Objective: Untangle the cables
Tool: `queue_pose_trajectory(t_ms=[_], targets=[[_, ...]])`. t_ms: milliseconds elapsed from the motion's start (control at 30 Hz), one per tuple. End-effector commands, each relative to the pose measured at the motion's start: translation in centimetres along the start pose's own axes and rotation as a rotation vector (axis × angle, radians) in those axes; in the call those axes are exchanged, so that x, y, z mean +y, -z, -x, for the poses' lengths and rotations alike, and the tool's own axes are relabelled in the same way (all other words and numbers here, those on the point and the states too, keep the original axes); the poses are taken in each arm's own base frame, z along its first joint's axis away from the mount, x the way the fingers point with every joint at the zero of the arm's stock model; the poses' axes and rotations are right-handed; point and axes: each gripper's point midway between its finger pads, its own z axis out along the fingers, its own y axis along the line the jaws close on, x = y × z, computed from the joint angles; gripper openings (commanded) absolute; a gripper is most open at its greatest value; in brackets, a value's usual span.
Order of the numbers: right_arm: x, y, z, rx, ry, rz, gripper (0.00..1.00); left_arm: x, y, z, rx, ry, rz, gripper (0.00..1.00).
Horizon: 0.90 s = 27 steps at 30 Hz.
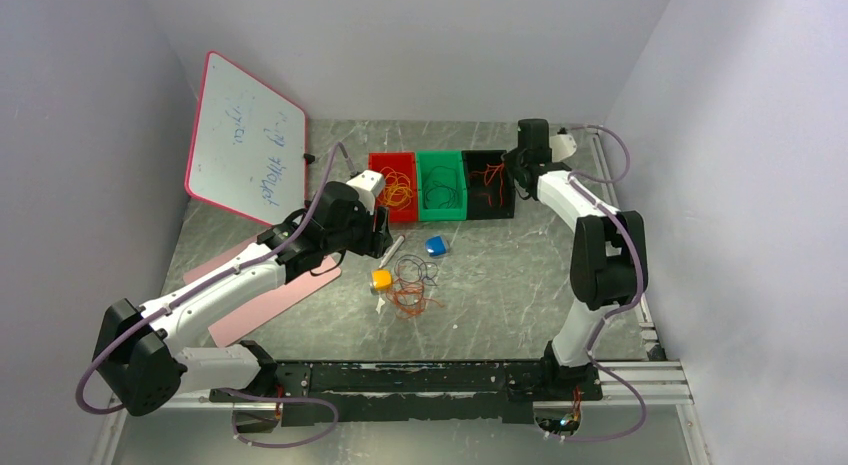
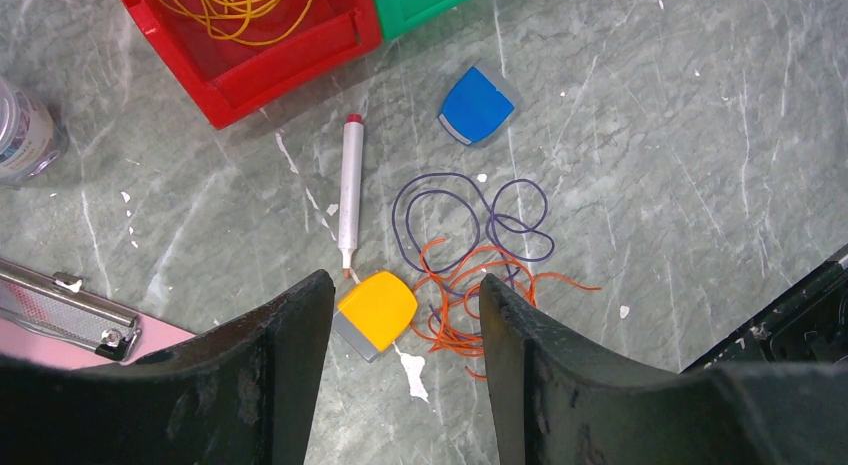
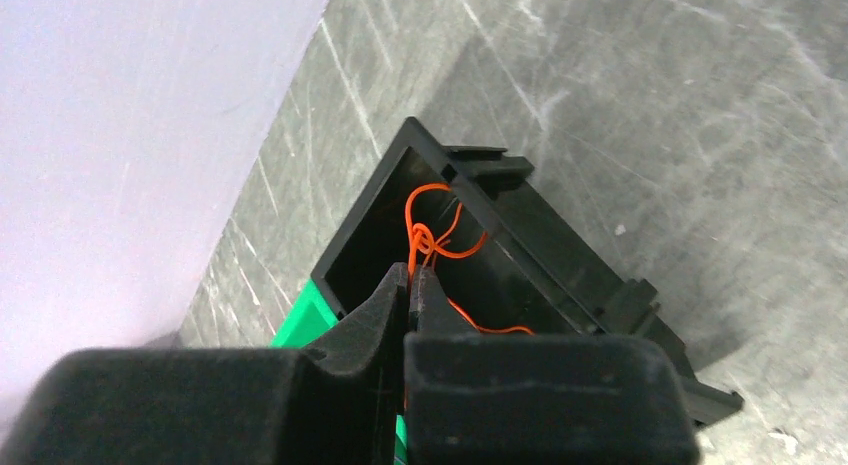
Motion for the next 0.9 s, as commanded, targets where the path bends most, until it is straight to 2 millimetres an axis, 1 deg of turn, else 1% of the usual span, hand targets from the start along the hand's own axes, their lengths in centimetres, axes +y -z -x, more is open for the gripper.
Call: queue_pose_trajectory(t_ms=[0, 100, 167, 267, 333, 367, 467, 600, 700, 867], targets=[[1.3, -1.0, -0.6, 0.054, 0.094, 0.051, 0.0, 0.2, 0.4, 0.7, -0.022, 0.014, 0.008, 0.6], [1.4, -1.6, -2.2, 0.124, 0.156, 0.064, 0.0, 0.1, 0.4, 0.7, -0.021, 0.014, 0.006, 0.61], [1.0, -2.1, -3.2, 0.163, 0.194, 0.065, 0.0, 0.1, 0.5, 0.7, -0.022, 0.013, 0.006, 0.61], [0.6, -2.3, -3.6, 0.169, 0.23, 0.073, 0.01, 0.1, 0.5, 0.7, -0.02, 0.015, 0.005, 0.61], [0.5, -2.5, -3.7, 0.166, 0.255, 0.078, 0.03, 0.1, 0.4, 0.7, -0.019, 0.017, 0.005, 0.61], [0.5, -2.5, -3.6, 0.167, 0.27, 0.08, 0.05, 0.1, 0.4, 0.7, -0.019, 0.018, 0.006, 0.61], [1.0, -2.4, -3.3, 0.167, 0.305, 0.093, 0.22, 0.1, 0.5, 0.6, -0.019, 0.021, 0.007, 0.61], [2.6, -1.3, -2.1, 0.136, 0.333, 0.153, 0.34, 0.1, 0.5, 0.7, -0.025, 0.022, 0.007, 0.61], [3.6, -0.3, -1.5, 0.121, 0.352, 0.193, 0.4, 0.1, 0.4, 0.6, -0.021, 0.021, 0.003, 0.61], [4.3, 1.2, -0.5, 0.095, 0.385, 0.223, 0.43, 0.0, 0.3, 0.7, -0.022, 0.022, -0.001, 0.61]])
